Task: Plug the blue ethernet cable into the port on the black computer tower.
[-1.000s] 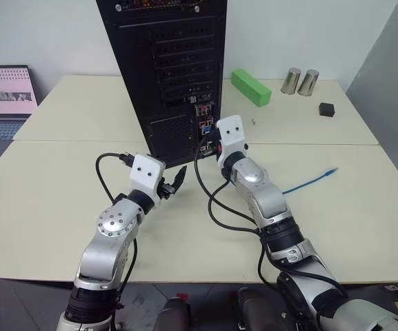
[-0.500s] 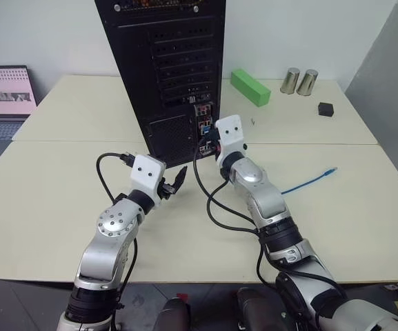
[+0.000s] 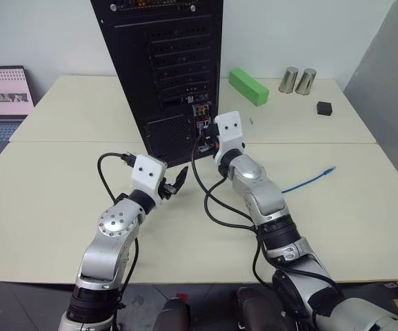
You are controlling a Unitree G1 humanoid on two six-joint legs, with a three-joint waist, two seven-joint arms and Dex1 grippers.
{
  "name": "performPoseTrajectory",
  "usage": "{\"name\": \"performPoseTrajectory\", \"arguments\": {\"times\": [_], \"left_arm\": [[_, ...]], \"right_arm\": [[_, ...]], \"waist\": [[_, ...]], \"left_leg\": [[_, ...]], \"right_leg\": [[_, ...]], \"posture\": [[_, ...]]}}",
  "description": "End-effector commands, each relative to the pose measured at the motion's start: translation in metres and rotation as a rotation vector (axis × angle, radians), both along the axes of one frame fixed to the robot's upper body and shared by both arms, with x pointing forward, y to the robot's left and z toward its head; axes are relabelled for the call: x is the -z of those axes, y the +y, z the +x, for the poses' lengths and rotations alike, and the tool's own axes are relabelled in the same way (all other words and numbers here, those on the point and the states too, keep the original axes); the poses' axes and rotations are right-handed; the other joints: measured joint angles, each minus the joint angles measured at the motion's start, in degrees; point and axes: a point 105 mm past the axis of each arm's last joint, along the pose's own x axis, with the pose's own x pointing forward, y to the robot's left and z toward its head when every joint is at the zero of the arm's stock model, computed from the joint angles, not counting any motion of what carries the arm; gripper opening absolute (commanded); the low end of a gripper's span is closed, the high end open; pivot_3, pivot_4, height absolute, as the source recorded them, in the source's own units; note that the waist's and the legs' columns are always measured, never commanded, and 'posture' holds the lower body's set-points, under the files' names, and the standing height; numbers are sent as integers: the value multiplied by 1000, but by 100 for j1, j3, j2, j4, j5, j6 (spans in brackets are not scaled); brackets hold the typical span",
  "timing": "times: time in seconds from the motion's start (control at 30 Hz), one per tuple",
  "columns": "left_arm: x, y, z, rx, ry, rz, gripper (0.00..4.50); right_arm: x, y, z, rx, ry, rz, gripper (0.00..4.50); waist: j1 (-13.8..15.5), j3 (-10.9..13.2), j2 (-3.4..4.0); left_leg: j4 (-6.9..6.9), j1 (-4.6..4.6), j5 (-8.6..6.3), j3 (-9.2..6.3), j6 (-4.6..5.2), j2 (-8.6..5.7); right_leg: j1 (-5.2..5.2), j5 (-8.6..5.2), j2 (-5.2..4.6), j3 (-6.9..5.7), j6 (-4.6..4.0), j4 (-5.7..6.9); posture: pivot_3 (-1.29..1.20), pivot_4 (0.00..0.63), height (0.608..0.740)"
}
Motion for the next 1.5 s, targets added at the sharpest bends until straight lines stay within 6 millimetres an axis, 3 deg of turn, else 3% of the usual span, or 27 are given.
{"name": "performPoseTrajectory", "arguments": {"times": [0.03,0.53,1.5], "left_arm": [[-14,-3,-1,12,-64,3,3416],[-14,-4,1,15,-69,0,3416],[-15,-7,1,11,-75,-11,3416]], "right_arm": [[-29,16,-6,-27,-57,66,0],[-37,41,-10,-71,-59,77,0],[-44,58,-9,-96,-80,84,0]], "waist": [[0,0,0],[-21,0,0],[-141,0,1]], "left_leg": [[0,-1,0,0,0,0],[2,2,0,2,0,2],[2,8,1,0,1,10]], "right_leg": [[0,0,0,0,0,0],[0,-4,2,2,7,2],[0,-2,9,-1,6,7]], "posture": [[0,150,740],[0,150,740],[0,150,740]]}}
